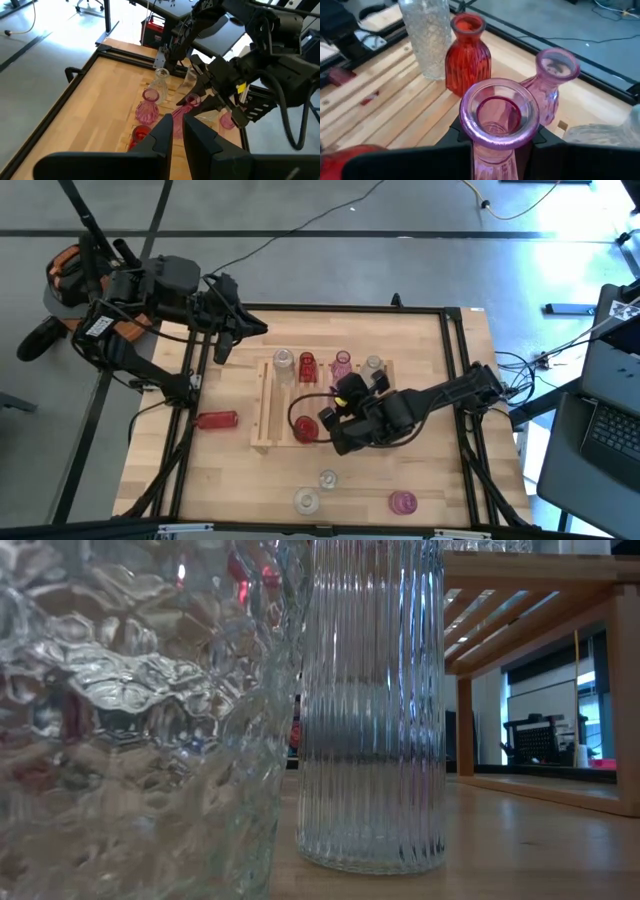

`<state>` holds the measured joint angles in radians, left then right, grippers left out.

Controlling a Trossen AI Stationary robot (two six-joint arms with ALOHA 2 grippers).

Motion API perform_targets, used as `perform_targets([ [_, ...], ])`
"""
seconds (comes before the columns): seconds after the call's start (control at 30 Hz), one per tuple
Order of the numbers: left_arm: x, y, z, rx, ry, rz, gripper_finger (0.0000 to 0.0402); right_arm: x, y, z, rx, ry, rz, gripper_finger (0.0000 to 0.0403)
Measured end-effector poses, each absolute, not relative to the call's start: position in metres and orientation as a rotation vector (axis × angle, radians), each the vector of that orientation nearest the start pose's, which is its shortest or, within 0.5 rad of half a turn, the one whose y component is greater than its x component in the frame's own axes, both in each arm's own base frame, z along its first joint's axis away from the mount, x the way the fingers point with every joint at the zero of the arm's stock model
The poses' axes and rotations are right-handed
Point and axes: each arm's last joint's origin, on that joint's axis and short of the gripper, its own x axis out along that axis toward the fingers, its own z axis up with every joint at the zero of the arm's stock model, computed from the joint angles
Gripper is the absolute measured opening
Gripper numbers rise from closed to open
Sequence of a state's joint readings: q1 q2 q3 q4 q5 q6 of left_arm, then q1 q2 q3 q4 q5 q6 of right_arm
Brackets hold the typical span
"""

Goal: Sort vases onto shelf
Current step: Put the violet vase on the shelf aligned with the other violet vase

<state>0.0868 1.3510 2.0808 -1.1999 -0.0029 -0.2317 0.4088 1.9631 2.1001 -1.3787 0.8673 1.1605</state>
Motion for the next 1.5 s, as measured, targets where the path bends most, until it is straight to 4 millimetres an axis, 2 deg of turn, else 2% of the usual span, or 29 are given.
perform_targets([
  [0.13, 0.191, 0.017, 0.525, -0.241, 0.458, 0.141, 0.0034, 0.360, 0.132, 0.358, 0.309, 0.613, -0.862, 0.0048],
  [0.4, 0.191, 0.017, 0.525, -0.240, 0.457, 0.140, 0.0034, 0.362, 0.128, 0.358, 0.307, 0.630, -0.862, 0.0090],
  [0.9, 0.191, 0.017, 0.526, -0.240, 0.456, 0.140, 0.0034, 0.361, 0.128, 0.358, 0.232, 0.671, -0.833, 0.0104],
  [1.03, 0.191, 0.017, 0.526, -0.239, 0.456, 0.140, 0.0034, 0.361, 0.129, 0.357, 0.241, 0.690, -0.820, 0.0143],
  [1.23, 0.191, 0.017, 0.526, -0.239, 0.456, 0.140, 0.0034, 0.361, 0.129, 0.358, 0.235, 0.678, -0.828, 0.0232],
  [1.5, 0.191, 0.017, 0.526, -0.239, 0.456, 0.139, 0.0034, 0.362, 0.122, 0.376, 0.205, 0.634, -0.821, 0.0329],
])
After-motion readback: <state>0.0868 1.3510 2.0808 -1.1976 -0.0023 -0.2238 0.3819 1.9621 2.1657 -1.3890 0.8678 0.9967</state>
